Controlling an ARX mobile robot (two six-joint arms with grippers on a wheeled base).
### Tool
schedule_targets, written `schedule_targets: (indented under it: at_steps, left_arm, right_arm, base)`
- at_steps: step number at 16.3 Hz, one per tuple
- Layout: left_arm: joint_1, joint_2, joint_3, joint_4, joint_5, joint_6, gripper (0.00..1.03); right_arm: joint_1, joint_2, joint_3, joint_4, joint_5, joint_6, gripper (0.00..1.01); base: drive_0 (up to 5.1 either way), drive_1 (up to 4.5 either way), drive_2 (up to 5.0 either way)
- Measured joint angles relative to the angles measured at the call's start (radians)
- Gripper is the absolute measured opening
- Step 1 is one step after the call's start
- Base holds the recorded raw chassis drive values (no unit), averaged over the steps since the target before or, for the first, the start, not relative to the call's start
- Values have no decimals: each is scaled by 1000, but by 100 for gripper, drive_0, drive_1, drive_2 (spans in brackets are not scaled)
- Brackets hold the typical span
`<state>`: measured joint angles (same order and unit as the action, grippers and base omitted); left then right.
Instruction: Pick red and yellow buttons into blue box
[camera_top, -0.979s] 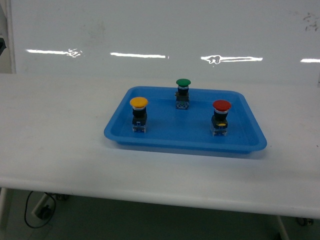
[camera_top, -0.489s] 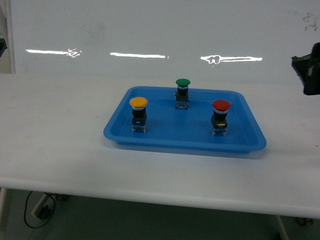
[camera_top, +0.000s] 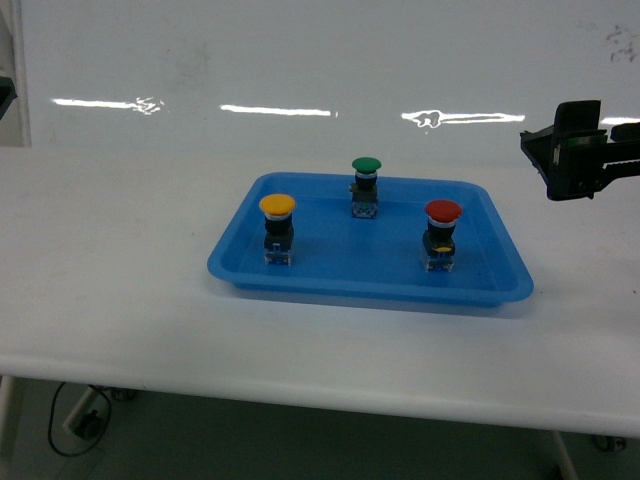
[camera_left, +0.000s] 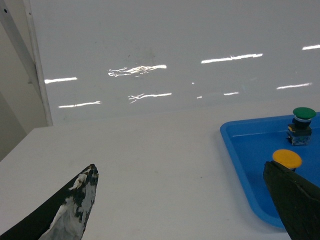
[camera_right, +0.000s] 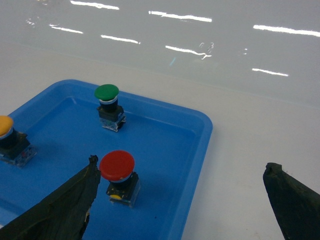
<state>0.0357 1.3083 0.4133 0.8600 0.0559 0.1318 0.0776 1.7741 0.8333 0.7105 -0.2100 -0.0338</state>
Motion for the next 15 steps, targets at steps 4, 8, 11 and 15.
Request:
schedule_targets:
  at_steps: [4, 8, 11, 15]
  left_arm:
    - [2, 0, 0, 0, -1, 0, 98]
    - [1, 0, 0, 0, -1, 0, 98]
    - [1, 0, 0, 0, -3, 0, 98]
    - [0, 0, 0, 0, -1, 0, 98]
  right_arm:
    - [13, 48, 26, -21, -23, -4, 98]
    - [95, 125, 209, -89, -67, -16, 98]
    - [98, 220, 262, -143, -41, -42, 98]
    - [93, 241, 306, -179, -41, -61, 98]
  base:
    - [0, 0, 0]
    - [0, 0, 0]
    - [0, 0, 0]
    - [0, 0, 0]
